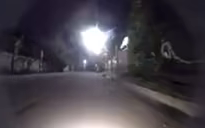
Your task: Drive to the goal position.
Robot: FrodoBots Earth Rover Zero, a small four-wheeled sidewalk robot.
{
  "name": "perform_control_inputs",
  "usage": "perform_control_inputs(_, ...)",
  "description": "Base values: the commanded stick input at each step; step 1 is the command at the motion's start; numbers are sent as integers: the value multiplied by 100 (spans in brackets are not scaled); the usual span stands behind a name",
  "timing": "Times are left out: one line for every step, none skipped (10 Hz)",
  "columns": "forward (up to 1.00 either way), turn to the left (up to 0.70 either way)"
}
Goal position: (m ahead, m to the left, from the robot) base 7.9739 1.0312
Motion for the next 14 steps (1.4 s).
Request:
perform_control_inputs(70,0)
perform_control_inputs(70,0)
perform_control_inputs(70,0)
perform_control_inputs(70,0)
perform_control_inputs(70,0)
perform_control_inputs(70,0)
perform_control_inputs(70,0)
perform_control_inputs(70,0)
perform_control_inputs(70,0)
perform_control_inputs(70,0)
perform_control_inputs(70,0)
perform_control_inputs(70,0)
perform_control_inputs(70,0)
perform_control_inputs(70,0)
